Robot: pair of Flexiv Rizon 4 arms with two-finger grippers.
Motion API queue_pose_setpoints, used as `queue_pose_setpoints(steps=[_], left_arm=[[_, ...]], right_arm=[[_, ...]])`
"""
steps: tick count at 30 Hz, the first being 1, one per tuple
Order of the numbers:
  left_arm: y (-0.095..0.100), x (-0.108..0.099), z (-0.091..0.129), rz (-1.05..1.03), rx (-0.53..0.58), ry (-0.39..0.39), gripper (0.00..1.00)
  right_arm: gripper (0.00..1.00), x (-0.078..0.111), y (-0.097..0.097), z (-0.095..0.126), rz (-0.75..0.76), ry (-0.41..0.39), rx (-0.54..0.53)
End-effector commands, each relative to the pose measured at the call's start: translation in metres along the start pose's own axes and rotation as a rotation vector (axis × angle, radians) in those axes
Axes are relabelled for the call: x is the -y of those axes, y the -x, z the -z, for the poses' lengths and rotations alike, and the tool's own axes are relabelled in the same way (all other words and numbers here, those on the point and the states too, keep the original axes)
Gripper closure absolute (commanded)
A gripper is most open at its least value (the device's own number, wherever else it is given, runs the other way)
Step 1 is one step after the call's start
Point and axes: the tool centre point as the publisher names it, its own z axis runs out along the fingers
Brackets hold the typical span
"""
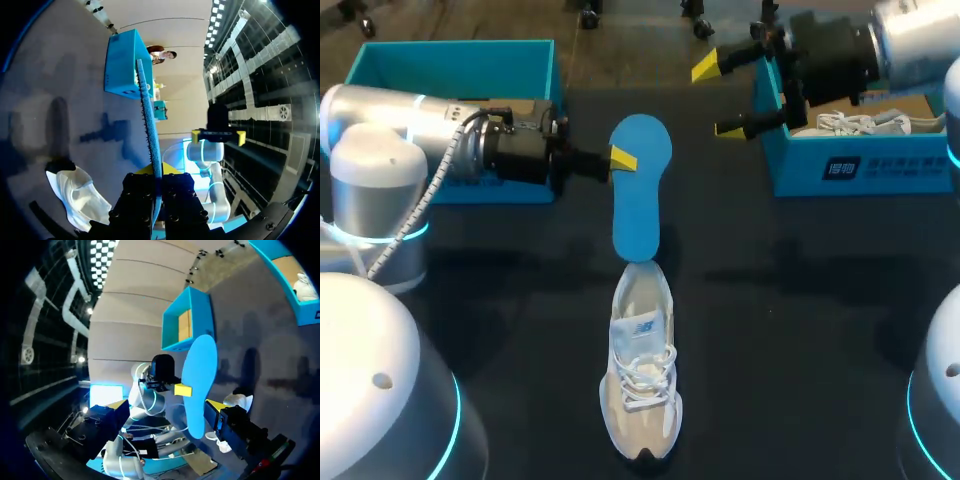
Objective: Take the shoe out of the shoebox, open the shoe tongue, remove and reinsert the insole, then place the shoe into the shoebox
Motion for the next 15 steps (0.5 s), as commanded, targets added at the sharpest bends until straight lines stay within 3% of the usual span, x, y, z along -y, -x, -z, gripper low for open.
queue_pose_setpoints(steps=[1, 15], left_arm=[[0.002, -0.001, -0.008, 0.007, -0.004, -0.011, 1.00], [0.004, 0.002, -0.016, 0.056, -0.031, -0.020, 1.00]], right_arm=[[0.00, -0.005, -0.016, -0.004, -0.058, -0.036, 0.385], [0.00, 0.007, -0.044, -0.013, -0.138, -0.019, 0.734]])
